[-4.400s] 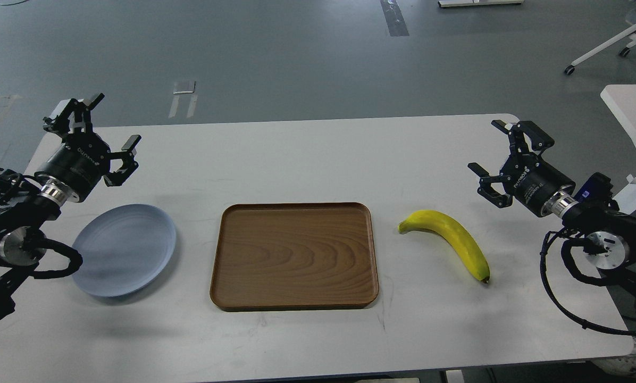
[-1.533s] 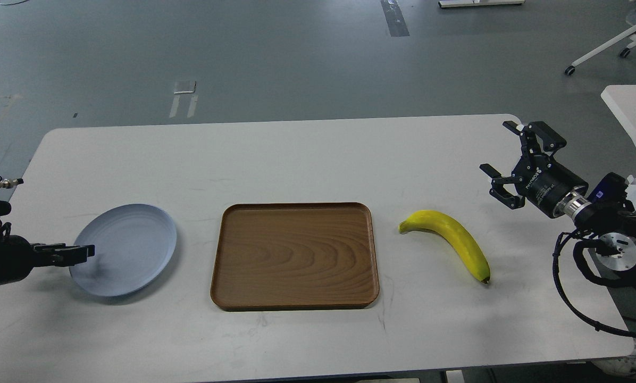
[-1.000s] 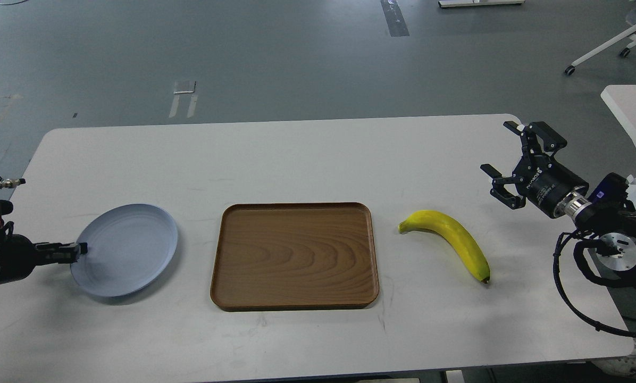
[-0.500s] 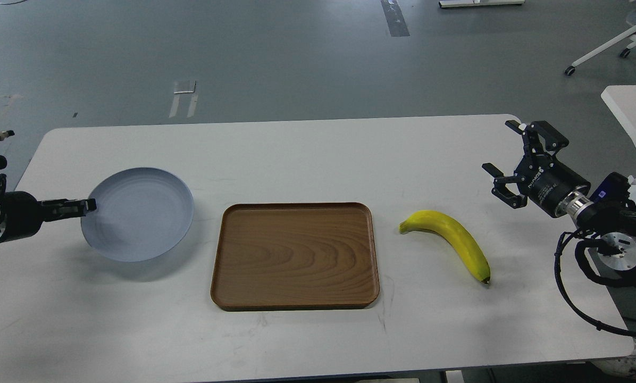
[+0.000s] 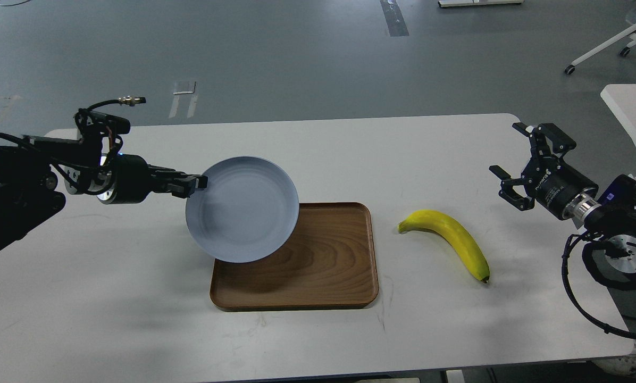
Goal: Place banana on plate with both arms
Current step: 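Lift the plate with the left gripper and carry it over the tray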
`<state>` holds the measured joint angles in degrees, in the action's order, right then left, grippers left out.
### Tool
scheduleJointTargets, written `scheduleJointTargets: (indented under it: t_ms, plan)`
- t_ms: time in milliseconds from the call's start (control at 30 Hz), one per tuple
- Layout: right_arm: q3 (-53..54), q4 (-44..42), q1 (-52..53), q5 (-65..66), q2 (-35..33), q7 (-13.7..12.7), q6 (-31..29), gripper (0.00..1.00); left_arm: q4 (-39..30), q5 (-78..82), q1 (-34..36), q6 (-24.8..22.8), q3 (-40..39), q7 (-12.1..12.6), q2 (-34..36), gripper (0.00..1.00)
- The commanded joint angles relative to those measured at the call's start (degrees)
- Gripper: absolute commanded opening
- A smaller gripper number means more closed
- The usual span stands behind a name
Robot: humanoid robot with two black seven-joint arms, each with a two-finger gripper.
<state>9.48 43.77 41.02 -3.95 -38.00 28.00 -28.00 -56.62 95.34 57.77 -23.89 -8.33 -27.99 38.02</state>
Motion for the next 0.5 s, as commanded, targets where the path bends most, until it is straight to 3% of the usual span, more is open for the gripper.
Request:
scheduleJointTargets:
  t_ms: [0,167,467]
  plan:
    - [-0.08,-0.08,-0.15,0.00,-0.68,0.00,0.00,1.00,0.37,3.10,0.50,-0.19,1.03,-0.01,-5.14,0.00]
    - [0.01,-0.43,-0.86,0.00,-1.29,0.00,0.00,1.00,0.98,3.10,1.64,-3.18,2.97,-0.01,-9.19,0.00]
    - [0.01,-0.43,-0.94,0.00,-1.38,0.00,0.00,1.00,10.65,3.10,2.17,-4.11,3.50,-0.01,-18.59,0.00]
